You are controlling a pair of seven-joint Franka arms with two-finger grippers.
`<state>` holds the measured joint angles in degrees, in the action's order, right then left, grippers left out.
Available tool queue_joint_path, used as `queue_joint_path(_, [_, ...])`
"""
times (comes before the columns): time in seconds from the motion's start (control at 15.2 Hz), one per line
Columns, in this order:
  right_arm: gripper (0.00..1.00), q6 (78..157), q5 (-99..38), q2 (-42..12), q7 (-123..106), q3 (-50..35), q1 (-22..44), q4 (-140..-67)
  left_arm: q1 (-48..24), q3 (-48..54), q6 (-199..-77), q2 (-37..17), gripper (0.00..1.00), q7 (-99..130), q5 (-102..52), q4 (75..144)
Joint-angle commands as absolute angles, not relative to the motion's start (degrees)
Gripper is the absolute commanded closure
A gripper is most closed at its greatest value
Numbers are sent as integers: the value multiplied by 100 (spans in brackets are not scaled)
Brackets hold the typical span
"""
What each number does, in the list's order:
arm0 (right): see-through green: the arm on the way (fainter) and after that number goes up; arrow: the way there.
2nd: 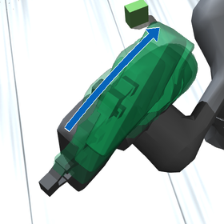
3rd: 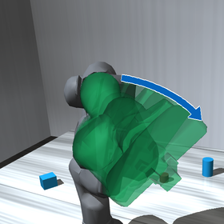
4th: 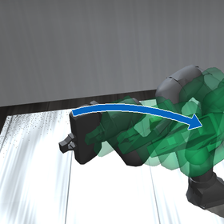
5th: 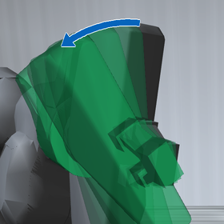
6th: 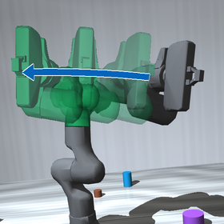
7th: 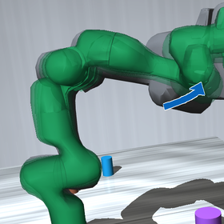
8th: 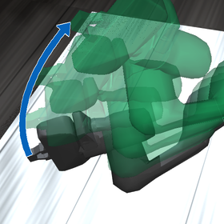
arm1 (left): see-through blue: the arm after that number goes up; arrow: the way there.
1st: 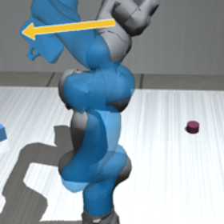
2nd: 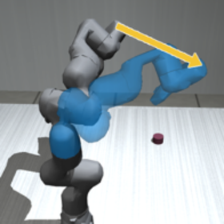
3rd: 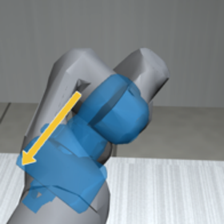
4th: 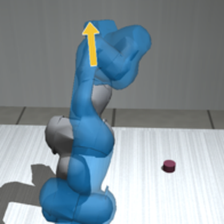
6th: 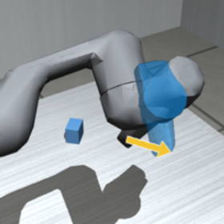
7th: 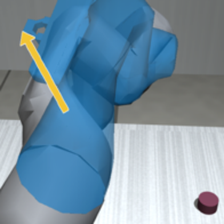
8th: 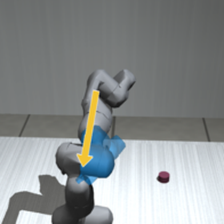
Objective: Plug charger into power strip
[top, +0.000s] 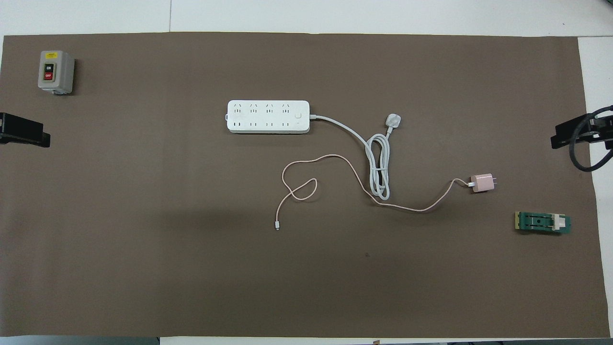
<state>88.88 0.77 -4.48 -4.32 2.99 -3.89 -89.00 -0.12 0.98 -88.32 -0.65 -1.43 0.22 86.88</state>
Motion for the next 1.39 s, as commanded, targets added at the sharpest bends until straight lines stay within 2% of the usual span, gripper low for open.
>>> queue_joint_path(0.0, [0,8886,-262,-361,-257,430,-466,-9035,-9,132,-8921,-175,0,-105,97,8692])
queue_joint_path(0.2, [0,8982,-396,-229,1822,448,-387,-9325,-105,149,-9087,-298,0,-97,97,8692])
queue_joint_path(0.46, [0,9201,-422,-299,2975,439,-378,-9597,-264,149,-9246,-448,0,-36,53,8666])
queue_joint_path(0.66, [0,9649,-474,-290,4119,431,-378,-10193,-272,176,-9194,-465,0,53,-69,8718])
queue_joint_path(0.79, [0,10018,-859,-299,4699,439,-439,-10615,-308,158,-9053,-545,0,27,-901,8666])
queue_joint_path(0.99, [0,10756,-1360,-325,5403,448,-501,-11161,-439,211,-9035,-545,0,79,-1125,8614])
queue_joint_path(1.32, [0,11197,-2188,-729,5975,466,-852,-11206,-475,228,-9043,-738,0,114,-3056,8771])
